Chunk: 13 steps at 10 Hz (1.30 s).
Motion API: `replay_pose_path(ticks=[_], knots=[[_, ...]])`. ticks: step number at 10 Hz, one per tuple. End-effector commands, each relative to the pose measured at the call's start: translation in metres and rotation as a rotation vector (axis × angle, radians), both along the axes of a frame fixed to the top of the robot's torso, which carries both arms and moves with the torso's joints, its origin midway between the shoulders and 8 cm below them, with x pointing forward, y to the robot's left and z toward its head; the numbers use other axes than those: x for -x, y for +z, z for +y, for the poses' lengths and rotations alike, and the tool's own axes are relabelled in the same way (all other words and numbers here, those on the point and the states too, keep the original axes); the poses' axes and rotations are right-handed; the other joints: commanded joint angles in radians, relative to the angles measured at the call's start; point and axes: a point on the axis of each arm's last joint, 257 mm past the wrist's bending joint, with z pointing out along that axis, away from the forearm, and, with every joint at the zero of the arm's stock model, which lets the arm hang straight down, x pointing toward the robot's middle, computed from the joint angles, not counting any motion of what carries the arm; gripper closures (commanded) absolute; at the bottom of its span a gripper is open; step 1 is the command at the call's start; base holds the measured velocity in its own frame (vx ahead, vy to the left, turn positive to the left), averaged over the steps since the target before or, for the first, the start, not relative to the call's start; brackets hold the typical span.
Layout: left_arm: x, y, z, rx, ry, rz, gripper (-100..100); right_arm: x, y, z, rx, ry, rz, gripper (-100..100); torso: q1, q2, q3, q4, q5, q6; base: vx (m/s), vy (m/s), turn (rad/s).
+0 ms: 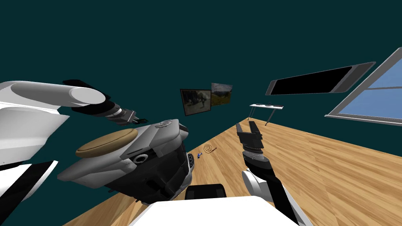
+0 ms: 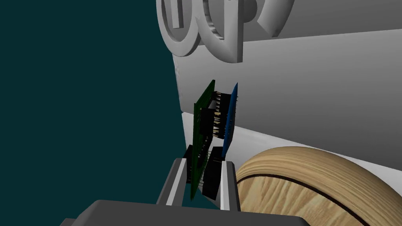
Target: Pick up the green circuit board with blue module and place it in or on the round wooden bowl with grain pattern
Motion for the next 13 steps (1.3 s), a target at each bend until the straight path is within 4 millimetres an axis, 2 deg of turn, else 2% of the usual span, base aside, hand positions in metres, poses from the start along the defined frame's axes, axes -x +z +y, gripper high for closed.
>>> replay_pose_path(ticks=[1, 8, 10, 13], knots=[[0.003, 0.013, 0.002, -0.005, -0.008, -0.01, 100, 0.0, 0.0, 0.0, 0.0, 0.0, 0.0, 0, 0.0, 0.0, 0.0, 0.0, 0.0, 0.0, 0.02, 0.057, 0.028], [0.028, 0.054, 0.009, -0.019, -0.026, -0.014, 100, 0.0, 0.0, 0.0, 0.0, 0.0, 0.0, 0, 0.001, 0.003, 0.001, 0.0, 0.001, -0.001, 0.007, 0.053, 0.038], [0.046, 0.061, 0.011, -0.01, -0.023, 0.021, 100, 0.0, 0.0, 0.0, 0.0, 0.0, 0.0, 0, 0.001, 0.002, 0.001, 0.0, 0.001, -0.001, 0.009, 0.064, 0.054], [0.068, 0.058, 0.011, 0.011, -0.016, 0.092, 100, 0.0, 0.0, 0.0, 0.0, 0.0, 0.0, 0, 0.0, 0.002, 0.0, -0.001, 0.001, -0.001, 0.019, 0.046, 0.03]])
